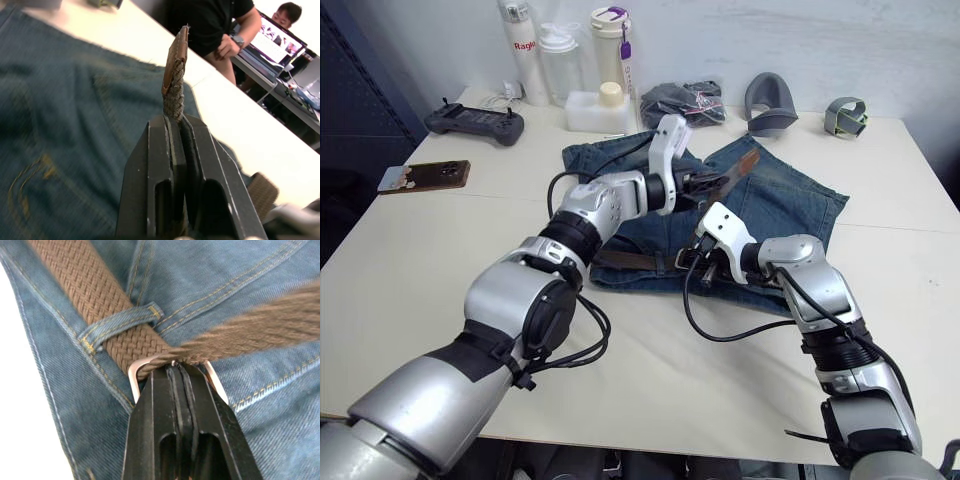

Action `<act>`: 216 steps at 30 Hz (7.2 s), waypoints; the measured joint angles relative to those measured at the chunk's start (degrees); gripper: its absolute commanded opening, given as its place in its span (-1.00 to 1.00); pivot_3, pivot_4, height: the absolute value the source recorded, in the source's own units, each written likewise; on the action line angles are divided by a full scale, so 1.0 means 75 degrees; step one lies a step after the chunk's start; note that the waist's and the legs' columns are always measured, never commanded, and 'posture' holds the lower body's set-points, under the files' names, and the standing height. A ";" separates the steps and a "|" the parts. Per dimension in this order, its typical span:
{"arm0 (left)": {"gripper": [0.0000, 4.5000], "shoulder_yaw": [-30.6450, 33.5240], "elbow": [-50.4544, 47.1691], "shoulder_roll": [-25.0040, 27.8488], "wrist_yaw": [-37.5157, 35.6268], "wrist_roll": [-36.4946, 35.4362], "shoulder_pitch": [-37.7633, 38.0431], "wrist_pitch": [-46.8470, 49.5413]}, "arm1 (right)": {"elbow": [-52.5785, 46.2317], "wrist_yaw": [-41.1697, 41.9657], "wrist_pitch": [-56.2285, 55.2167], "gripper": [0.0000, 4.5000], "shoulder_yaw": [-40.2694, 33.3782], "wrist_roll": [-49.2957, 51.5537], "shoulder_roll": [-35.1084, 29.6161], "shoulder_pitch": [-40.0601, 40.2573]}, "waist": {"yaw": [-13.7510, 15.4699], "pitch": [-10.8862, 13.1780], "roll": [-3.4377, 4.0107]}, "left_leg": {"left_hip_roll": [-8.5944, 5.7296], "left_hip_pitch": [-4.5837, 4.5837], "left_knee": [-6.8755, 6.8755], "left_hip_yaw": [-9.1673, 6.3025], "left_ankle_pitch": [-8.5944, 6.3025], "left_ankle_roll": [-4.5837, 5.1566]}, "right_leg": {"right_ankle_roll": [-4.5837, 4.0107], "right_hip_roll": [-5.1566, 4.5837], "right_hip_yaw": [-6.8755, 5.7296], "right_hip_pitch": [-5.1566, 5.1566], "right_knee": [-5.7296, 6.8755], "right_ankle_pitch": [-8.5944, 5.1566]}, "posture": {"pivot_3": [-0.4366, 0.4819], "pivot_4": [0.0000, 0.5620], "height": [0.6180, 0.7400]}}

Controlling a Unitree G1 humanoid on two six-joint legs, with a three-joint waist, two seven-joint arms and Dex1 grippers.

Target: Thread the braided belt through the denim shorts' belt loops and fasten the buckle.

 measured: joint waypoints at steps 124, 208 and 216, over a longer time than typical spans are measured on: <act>-1.00 -0.3744 -0.0434 0.1682 -0.1234 0.4307 0.0787 -0.6684 | -0.2900 -0.2329 -0.3493 -0.31 -0.0002 -0.3247 -0.1660 0.2940 | 0.0042 0.0108 0.0064 | -0.0240 -0.0021 -0.0246 -0.0062 0.0233 0.0169 | 0.0080 -0.0155 -0.0077 0.0007 -0.0073 0.0047 | -0.05 -0.47 -0.51; -1.00 -0.2940 0.0384 0.1721 -0.3008 0.4181 0.0560 -0.8262 | -0.2964 -0.3299 -0.3616 -0.98 -0.0034 -0.4239 -0.0342 0.3077 | -0.0014 0.0108 0.0064 | -0.0248 -0.0027 -0.0219 -0.0053 0.0234 0.0171 | 0.0079 -0.0147 -0.0060 -0.0014 -0.0018 0.0046 | -0.05 -0.47 -0.51; -1.00 -0.2901 0.0588 0.1346 -0.2709 0.4234 0.0600 -0.7812 | -0.2959 -0.3205 -0.3557 -0.98 -0.0038 -0.4273 -0.0342 0.3148 | 0.0012 0.0108 0.0063 | -0.0249 -0.0028 -0.0219 -0.0053 0.0235 0.0173 | 0.0079 -0.0147 -0.0059 -0.0014 -0.0011 0.0046 | -0.05 -0.47 -0.51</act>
